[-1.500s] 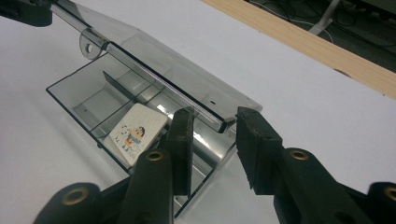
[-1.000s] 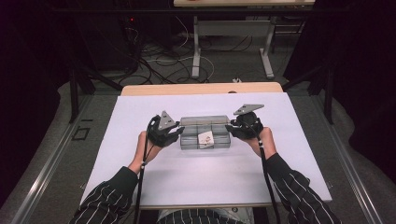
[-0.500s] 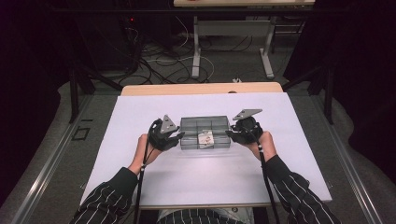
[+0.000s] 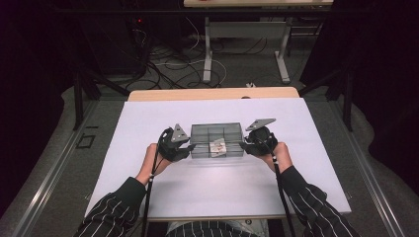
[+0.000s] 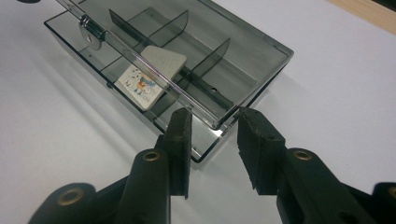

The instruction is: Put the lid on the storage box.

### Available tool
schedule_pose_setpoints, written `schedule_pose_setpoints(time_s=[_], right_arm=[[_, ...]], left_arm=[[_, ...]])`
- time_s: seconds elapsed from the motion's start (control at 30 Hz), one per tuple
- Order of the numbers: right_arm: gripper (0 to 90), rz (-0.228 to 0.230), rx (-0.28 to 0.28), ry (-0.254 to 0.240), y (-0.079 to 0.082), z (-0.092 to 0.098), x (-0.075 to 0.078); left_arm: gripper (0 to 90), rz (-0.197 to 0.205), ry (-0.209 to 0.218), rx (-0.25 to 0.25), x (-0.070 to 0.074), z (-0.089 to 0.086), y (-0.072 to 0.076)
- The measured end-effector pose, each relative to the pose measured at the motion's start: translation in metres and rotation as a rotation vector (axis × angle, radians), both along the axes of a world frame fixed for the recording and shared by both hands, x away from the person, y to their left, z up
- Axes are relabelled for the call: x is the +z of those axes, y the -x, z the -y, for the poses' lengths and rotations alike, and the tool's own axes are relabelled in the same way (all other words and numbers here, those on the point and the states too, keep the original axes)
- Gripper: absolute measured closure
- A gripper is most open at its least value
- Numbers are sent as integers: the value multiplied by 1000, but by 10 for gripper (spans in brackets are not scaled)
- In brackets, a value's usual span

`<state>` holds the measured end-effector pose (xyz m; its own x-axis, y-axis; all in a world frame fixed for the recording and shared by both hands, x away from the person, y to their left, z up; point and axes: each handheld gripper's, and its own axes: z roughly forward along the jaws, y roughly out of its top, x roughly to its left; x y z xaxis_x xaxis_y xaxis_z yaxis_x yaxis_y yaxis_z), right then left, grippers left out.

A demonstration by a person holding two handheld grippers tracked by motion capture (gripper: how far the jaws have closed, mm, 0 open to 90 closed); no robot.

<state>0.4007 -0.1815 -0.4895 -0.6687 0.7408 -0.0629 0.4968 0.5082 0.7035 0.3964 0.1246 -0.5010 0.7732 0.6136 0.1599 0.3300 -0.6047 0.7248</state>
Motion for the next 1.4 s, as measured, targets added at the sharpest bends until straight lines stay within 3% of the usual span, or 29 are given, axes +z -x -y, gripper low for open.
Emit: schedule_pose_setpoints(time_s=[0.07,0.4,0.8,1.1,1.13,1.2,1.23,1.4], right_arm=[[660,15,-3,-3,0,0,-3],[660,-18,17,31,-2,-1,-8],[656,-48,17,39,-3,-2,-15],[650,-81,16,43,-2,-3,-20],[649,-101,20,53,-2,-2,-19],[646,-75,10,55,-4,-3,-22],[644,-93,2,58,-3,-3,-22],[637,-97,2,57,-3,-4,-23]], left_arm=[[635,-2,-7,-3,-1,1,0],[621,-41,-50,-18,-3,2,-2],[597,-90,-84,-29,-7,3,-4],[586,-108,-92,-33,-10,5,-4],[586,-112,-101,-38,-9,5,-4],[582,-118,-105,-39,-10,5,-4],[582,-118,-106,-41,-10,5,-4],[574,-128,-110,-40,-11,6,-4]])
